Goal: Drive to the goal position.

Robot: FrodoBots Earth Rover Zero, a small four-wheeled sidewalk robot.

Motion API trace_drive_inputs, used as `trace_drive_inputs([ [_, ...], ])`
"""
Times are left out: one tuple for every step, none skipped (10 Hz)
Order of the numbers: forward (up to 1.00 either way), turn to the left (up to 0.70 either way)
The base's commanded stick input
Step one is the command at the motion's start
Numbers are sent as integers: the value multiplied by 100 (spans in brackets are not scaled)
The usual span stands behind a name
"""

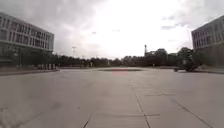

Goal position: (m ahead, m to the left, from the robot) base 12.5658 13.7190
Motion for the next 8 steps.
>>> trace_drive_inputs([
  [70,-20],
  [70,-20],
  [70,-15],
  [70,-3],
  [70,0],
  [70,0],
  [70,0],
  [70,0],
])
